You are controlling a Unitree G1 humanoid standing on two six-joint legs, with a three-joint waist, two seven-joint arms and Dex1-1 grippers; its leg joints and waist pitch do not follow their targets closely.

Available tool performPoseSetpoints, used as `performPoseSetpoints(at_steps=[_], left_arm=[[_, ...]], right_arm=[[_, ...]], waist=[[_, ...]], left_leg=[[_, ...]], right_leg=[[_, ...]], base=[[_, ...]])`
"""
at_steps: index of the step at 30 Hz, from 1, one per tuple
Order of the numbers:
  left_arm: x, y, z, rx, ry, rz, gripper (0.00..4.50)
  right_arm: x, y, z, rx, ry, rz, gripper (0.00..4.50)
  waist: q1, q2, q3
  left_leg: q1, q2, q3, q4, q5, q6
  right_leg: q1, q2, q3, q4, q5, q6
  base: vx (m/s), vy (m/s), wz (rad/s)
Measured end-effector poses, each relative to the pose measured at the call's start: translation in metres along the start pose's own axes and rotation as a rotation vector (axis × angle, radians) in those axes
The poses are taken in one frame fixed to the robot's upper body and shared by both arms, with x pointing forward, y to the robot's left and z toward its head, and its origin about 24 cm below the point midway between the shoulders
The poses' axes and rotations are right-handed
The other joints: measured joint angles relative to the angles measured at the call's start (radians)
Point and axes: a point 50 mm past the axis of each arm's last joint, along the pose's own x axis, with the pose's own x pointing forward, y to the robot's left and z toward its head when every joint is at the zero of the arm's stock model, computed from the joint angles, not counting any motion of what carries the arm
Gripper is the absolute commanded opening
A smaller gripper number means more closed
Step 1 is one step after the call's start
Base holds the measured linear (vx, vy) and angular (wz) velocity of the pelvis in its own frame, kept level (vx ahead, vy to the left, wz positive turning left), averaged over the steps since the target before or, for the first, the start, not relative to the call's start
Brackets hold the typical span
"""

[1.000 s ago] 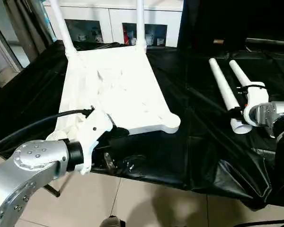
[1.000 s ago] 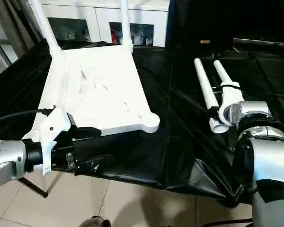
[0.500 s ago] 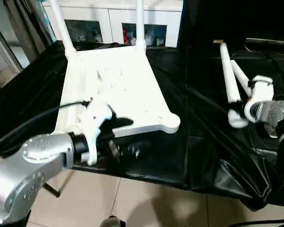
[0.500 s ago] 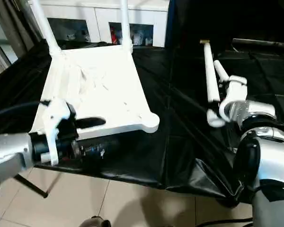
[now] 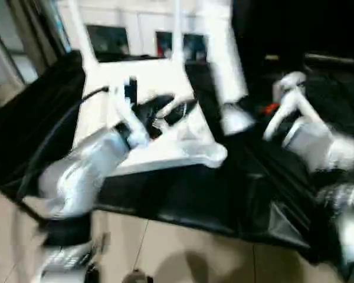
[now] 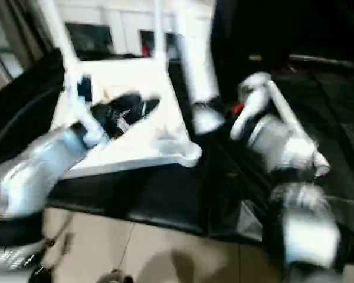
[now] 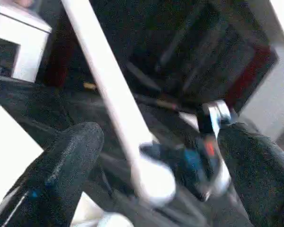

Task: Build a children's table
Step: Pick table leg

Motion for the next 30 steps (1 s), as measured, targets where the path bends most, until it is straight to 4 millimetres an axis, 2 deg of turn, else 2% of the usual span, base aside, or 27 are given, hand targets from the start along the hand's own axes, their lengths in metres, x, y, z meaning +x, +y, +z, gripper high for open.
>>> performPoseSetpoints(at_steps=[4, 6, 11, 15, 16, 20, 21, 26, 27, 30], left_arm=[[0.018, 0.012, -0.001, -0.136, -0.046, 0.040, 4.50], [0.025, 0.012, -0.001, -0.210, -0.072, 0.033, 4.50], [0.037, 0.013, -0.009, -0.269, -0.046, 0.028, 4.50], [0.037, 0.016, -0.013, -0.281, -0.031, 0.042, 4.50], [0.037, 0.016, -0.013, -0.282, -0.030, 0.047, 4.22], [0.035, 0.020, -0.012, -0.283, -0.038, 0.089, 4.09], [0.034, 0.022, -0.011, -0.281, -0.046, 0.112, 3.82], [0.031, 0.030, -0.008, -0.265, -0.074, 0.225, 3.55], [0.030, 0.031, -0.006, -0.260, -0.080, 0.241, 3.32], [0.028, 0.033, -0.005, -0.261, -0.088, 0.262, 3.16]], right_arm=[[0.010, 0.034, -0.028, -0.024, 0.037, 0.222, 1.88], [0.008, 0.042, -0.033, -0.050, 0.035, 0.254, 1.88], [0.012, 0.063, -0.037, -0.085, 0.033, 0.335, 1.87], [0.010, 0.065, -0.042, -0.078, 0.035, 0.325, 1.87], [0.010, 0.065, -0.042, -0.076, 0.035, 0.323, 1.87], [0.012, 0.068, -0.043, -0.086, 0.035, 0.305, 1.87], [0.014, 0.070, -0.042, -0.096, 0.032, 0.297, 1.87], [0.025, 0.071, -0.048, -0.278, 0.083, 0.176, 1.87], [0.028, 0.073, -0.050, -0.290, 0.085, 0.163, 1.87], [0.031, 0.075, -0.052, -0.317, 0.079, 0.149, 1.87]], waist=[[0.011, 0.000, 0.000], [0.017, 0.000, 0.000], [0.013, -0.001, 0.000], [0.011, -0.002, 0.000], [0.011, -0.002, 0.000], [0.011, -0.003, 0.000], [0.011, -0.003, 0.000], [0.011, -0.005, 0.000], [0.011, -0.005, 0.000], [0.013, -0.005, 0.000]], left_leg=[[0.001, 0.000, -0.001, 0.000, 0.000, -0.001], [0.001, 0.000, -0.002, 0.000, 0.000, -0.001], [0.002, 0.000, -0.002, 0.000, 0.000, -0.001], [0.002, 0.000, -0.003, -0.001, 0.000, -0.002], [0.002, 0.000, -0.003, -0.001, 0.000, -0.002], [0.002, 0.000, -0.003, -0.001, 0.001, -0.002], [0.002, 0.000, -0.003, -0.001, 0.001, -0.002], [0.001, 0.000, -0.003, -0.001, 0.001, -0.002], [0.001, 0.000, -0.003, -0.001, 0.001, -0.002], [0.001, 0.000, -0.003, -0.001, 0.001, -0.002]], right_leg=[[0.002, 0.000, 0.000, 0.000, 0.001, 0.001], [0.002, -0.001, 0.000, 0.000, 0.002, 0.001], [0.003, -0.001, 0.000, -0.001, 0.004, 0.003], [0.003, -0.001, 0.000, 0.000, 0.004, 0.004], [0.003, -0.001, 0.000, -0.001, 0.004, 0.004], [0.002, -0.001, 0.000, -0.001, 0.004, 0.004], [0.002, -0.001, 0.000, -0.001, 0.004, 0.004], [0.002, -0.001, 0.000, -0.001, 0.004, 0.005], [0.002, -0.001, 0.000, -0.001, 0.004, 0.005], [0.003, -0.001, 0.000, -0.002, 0.004, 0.006]], base=[[0.000, 0.000, 0.00], [0.000, 0.000, 0.00], [0.000, 0.000, 0.00], [0.000, 0.000, 0.00], [0.000, 0.000, 0.00], [0.000, 0.000, 0.00], [0.000, 0.000, 0.00], [0.000, 0.000, 0.00], [0.000, 0.000, 0.00], [0.000, 0.000, 0.00]])
